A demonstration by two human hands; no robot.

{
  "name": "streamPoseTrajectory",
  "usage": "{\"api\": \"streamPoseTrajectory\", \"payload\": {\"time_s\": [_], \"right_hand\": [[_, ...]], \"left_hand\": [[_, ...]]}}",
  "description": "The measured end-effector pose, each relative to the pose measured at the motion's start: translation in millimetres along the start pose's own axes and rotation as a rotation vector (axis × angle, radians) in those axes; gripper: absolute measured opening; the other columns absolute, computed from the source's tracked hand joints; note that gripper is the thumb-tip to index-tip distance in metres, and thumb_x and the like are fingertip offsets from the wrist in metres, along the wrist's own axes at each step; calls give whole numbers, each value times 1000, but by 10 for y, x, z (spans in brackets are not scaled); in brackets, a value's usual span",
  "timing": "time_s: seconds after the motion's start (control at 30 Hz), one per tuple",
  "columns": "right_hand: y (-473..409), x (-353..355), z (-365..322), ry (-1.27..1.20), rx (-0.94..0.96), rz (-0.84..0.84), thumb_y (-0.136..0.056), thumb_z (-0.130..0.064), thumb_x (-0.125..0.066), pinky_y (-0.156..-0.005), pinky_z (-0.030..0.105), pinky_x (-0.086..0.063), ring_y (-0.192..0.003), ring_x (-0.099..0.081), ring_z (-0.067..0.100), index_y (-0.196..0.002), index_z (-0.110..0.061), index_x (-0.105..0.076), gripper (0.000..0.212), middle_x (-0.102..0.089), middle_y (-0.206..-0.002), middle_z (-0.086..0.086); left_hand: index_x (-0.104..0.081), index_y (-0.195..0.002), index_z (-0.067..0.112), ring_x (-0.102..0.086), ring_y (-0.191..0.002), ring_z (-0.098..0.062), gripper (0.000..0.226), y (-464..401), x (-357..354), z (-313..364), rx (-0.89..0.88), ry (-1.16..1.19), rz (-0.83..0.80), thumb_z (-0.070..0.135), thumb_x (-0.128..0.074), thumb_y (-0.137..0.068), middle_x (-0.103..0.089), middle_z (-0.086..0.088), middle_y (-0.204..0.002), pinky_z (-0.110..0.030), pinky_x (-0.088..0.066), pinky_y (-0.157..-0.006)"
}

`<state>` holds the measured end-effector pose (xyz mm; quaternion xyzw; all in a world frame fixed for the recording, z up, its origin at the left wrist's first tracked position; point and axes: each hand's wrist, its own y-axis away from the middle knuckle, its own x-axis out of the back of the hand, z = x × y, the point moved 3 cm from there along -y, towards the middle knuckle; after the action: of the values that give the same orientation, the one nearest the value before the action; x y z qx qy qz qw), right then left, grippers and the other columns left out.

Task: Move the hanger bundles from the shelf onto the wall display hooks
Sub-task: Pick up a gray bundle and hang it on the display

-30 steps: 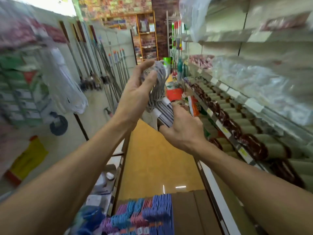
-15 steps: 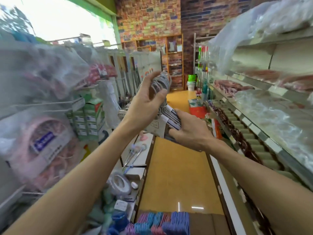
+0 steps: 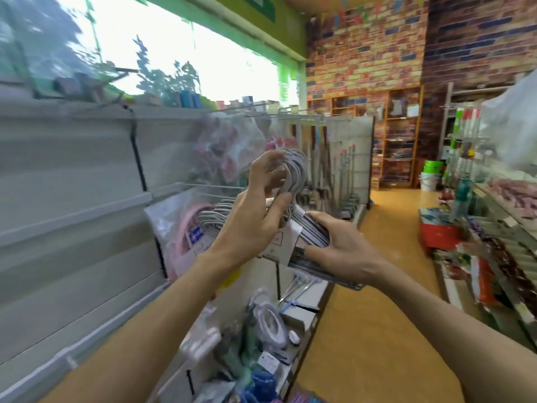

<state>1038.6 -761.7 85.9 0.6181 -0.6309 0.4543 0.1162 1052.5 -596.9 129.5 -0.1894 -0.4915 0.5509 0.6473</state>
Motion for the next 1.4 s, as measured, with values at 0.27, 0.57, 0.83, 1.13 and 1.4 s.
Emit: {"api": "streamPoseTrajectory", "payload": {"time_s": [0.27, 0.57, 0.83, 1.13, 1.4], "right_hand": [[6, -278, -699, -97, 167, -89, -65, -49, -57, -91, 45, -54, -103, -64, 19, -141, -20, -47, 82, -65, -121, 0], [269, -663, -1492, -258, 359, -212, -62, -55, -55, -93, 44, -52, -103, -65, 15, -136, -25, -53, 80, -67, -116, -7], [642, -1083, -2245, -383, 524, -377, -62, -52, -55, -90, 42, -55, -96, -67, 12, -134, -28, -55, 76, -70, -108, -10], [1032, -1414, -3154, -509, 699, -501, -59, -53, -54, -90, 43, -53, -95, -67, 13, -130, -33, -56, 73, -70, -105, -12], [1387, -1637, -3860, -591, 806, -585, -59, -54, -54, -87, 45, -55, -90, -67, 12, -127, -35, -56, 70, -71, -100, -11]], "left_hand": [[-40, -118, 26, -63, -108, 6, 35, 443, 790, 455, -24, -266, 212, 12, -63, -96, -61, 21, -111, -16, -54, -85], [-55, -112, 10, -69, -86, 0, 19, 1211, 1474, 1003, 195, -512, 341, 23, -60, -99, -70, 4, -98, -21, -58, -75], [-59, -117, 15, -64, -90, 11, 21, 1892, 2055, 1634, 330, -746, 367, 28, -54, -101, -65, 21, -98, -11, -53, -75], [-61, -116, 14, -68, -91, 2, 20, 2463, 2616, 2380, 413, -953, 470, 25, -55, -101, -68, 14, -100, -18, -56, -77], [-61, -118, 15, -67, -90, 5, 19, 2869, 3029, 2930, 470, -1060, 502, 22, -54, -101, -67, 18, -100, -10, -52, -74]]}}
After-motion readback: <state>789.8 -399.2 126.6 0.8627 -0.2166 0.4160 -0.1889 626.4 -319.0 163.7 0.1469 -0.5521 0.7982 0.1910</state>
